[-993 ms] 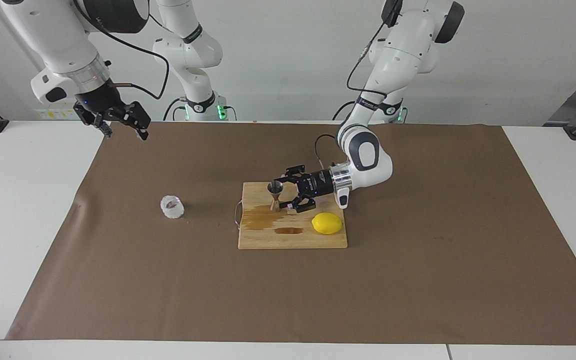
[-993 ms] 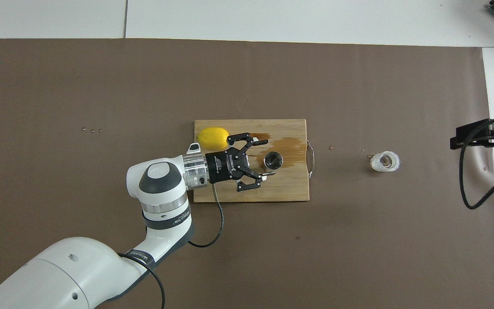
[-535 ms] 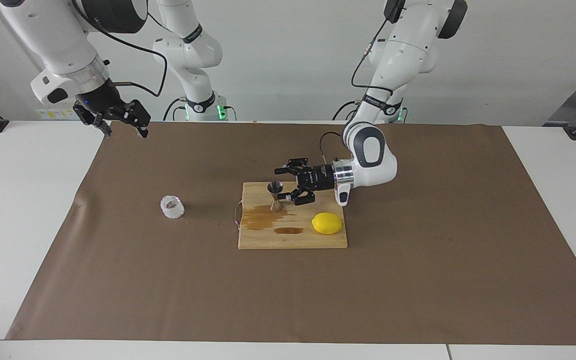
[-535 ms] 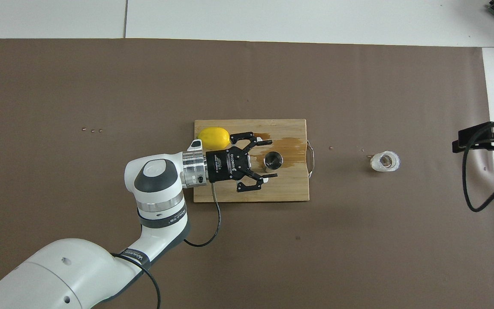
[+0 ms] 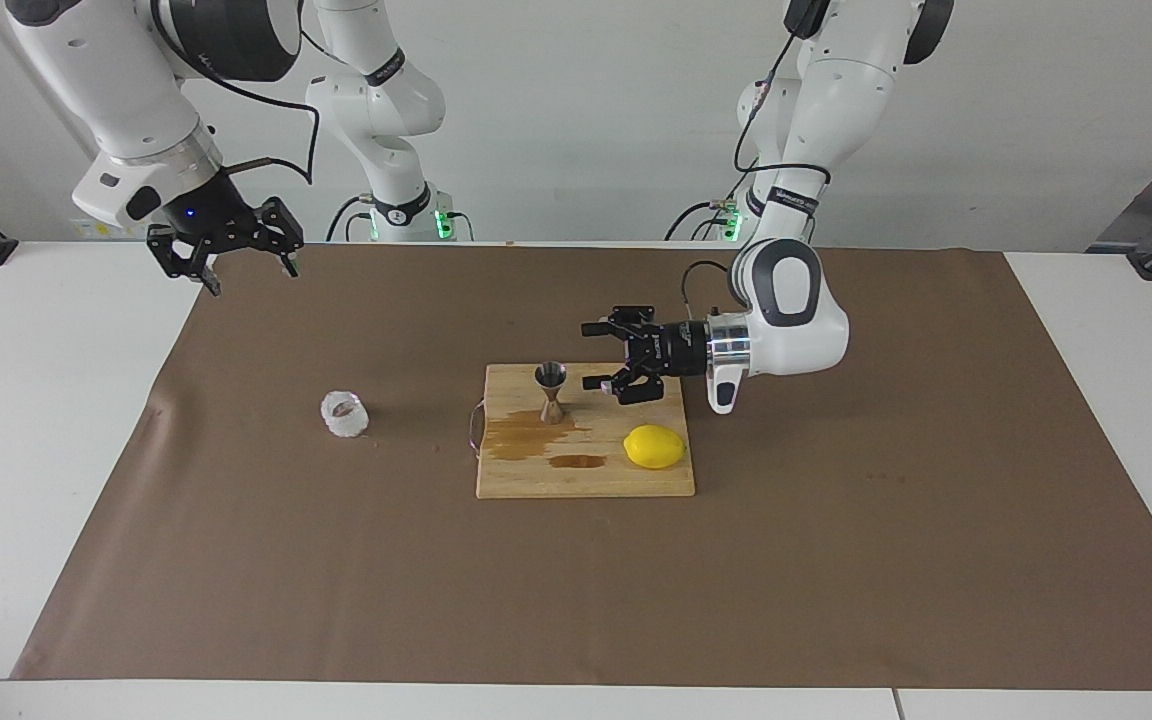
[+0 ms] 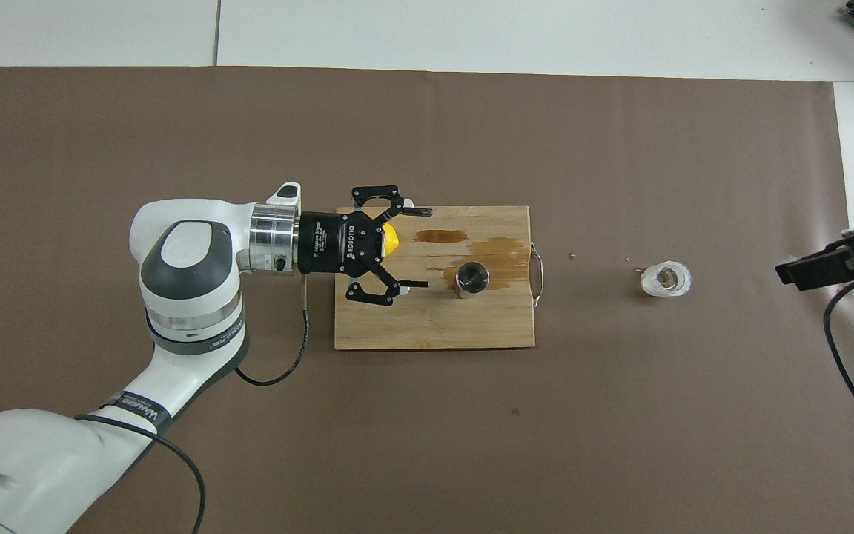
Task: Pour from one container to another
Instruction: 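Withdraw the left gripper while the right gripper reaches the white cup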
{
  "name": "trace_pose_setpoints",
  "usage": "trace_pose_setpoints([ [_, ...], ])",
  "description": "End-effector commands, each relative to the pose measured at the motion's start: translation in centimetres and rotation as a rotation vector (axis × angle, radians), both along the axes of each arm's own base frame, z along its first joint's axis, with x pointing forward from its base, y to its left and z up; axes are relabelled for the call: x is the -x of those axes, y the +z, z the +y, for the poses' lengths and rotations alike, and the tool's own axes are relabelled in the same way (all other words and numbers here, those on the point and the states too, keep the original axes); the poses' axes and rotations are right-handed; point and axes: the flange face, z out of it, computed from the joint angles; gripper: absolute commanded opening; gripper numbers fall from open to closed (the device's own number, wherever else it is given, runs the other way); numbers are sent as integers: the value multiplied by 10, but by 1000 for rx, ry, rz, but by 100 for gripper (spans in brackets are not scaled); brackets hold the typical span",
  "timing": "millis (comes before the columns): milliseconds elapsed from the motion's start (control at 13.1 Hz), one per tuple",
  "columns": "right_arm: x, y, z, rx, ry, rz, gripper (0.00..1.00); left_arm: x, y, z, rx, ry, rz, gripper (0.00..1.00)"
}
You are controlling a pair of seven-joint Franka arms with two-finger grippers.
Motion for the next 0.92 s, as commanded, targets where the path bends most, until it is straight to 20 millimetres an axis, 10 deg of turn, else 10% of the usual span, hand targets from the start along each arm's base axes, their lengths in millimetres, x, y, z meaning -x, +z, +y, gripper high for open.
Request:
trace_pose_setpoints([
  [0, 13, -15, -22, 6, 279, -46, 100, -18, 25, 32, -147, -93, -116, 100],
  [841, -14, -165, -106, -352, 793, -148, 100, -54, 87, 105, -668, -416, -597, 100],
])
